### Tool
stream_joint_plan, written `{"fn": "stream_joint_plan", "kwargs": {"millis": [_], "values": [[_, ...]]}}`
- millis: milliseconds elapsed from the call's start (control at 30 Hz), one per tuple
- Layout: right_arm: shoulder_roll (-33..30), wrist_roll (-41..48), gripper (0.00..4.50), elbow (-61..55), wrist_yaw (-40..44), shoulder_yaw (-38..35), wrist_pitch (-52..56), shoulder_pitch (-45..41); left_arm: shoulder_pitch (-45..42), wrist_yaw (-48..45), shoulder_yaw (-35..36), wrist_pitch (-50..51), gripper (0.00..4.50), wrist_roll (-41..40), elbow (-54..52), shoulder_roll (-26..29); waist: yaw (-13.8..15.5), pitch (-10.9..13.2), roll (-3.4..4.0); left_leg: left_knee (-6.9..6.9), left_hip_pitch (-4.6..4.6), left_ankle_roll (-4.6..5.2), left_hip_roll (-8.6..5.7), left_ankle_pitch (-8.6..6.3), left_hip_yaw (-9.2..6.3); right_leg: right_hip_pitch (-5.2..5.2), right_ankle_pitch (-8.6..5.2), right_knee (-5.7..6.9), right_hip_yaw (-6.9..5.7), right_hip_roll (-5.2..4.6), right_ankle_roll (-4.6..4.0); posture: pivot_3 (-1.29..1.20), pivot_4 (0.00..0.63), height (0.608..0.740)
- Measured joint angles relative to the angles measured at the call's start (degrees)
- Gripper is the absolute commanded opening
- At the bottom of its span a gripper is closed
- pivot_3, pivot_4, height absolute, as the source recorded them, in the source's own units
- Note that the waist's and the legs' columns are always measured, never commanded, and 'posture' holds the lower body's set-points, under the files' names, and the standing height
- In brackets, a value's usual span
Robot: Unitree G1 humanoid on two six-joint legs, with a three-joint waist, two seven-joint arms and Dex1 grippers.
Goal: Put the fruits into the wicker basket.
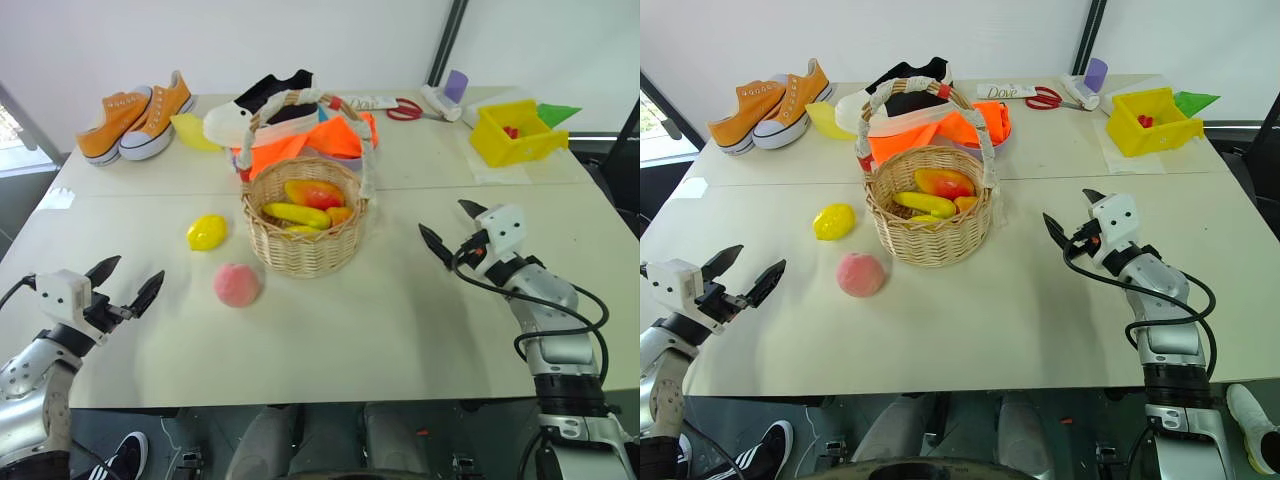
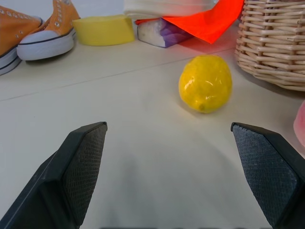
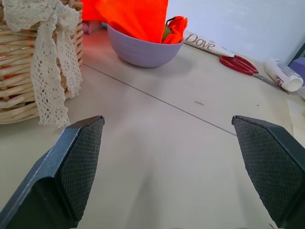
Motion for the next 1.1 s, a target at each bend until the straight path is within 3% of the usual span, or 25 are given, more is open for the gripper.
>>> {"fn": "stream_joint_plan", "kwargs": {"millis": [267,433,633,767,1100], "values": [[0.00,-0.05,4.47,0.00,0.05,0.16,0.00,-0.01,0.57,-1.63,0.00,0.21,4.50,-1.74,-0.06,-0.18,-0.01,0.00,0.00,0.00,0.00,0.00,0.00,0.00,0.00,0.00,0.00,0.00,0.00,0.00,0.00,0.00,0.150,0.740],[-0.40,2.39,4.47,-0.66,3.17,0.12,0.82,0.23,3.01,-5.22,0.25,4.03,4.50,-7.39,-3.32,0.11,-0.02,0.01,0.02,0.00,0.00,0.00,0.00,0.00,0.00,0.00,-0.01,0.00,0.01,0.00,-0.01,0.00,0.150,0.740],[-7.68,12.33,4.47,-11.25,15.22,-0.23,8.30,6.68,6.21,-7.98,-0.05,11.96,4.50,-13.09,-11.97,2.18,0.11,0.04,0.05,-0.01,-0.06,0.03,0.01,-0.03,-0.01,0.05,-0.04,-0.07,0.02,-0.03,-0.02,0.00,0.150,0.740],[-13.62,14.15,4.47,-19.22,22.15,0.49,10.25,11.48,5.07,-7.18,-4.63,15.04,4.50,-13.65,-18.36,1.57,0.09,0.04,0.05,0.00,-0.07,0.02,0.02,-0.04,0.01,0.25,-0.05,-0.11,0.03,-0.06,-0.03,0.00,0.150,0.740],[-17.37,14.67,4.47,-26.31,25.68,2.35,11.54,13.04,1.16,-3.15,-11.59,18.47,4.50,-9.68,-22.13,1.51,0.17,0.07,0.03,0.00,-0.28,0.05,0.06,-0.06,0.07,0.09,-0.05,-0.24,0.03,-0.07,-0.05,0.00,0.150,0.740]]}}
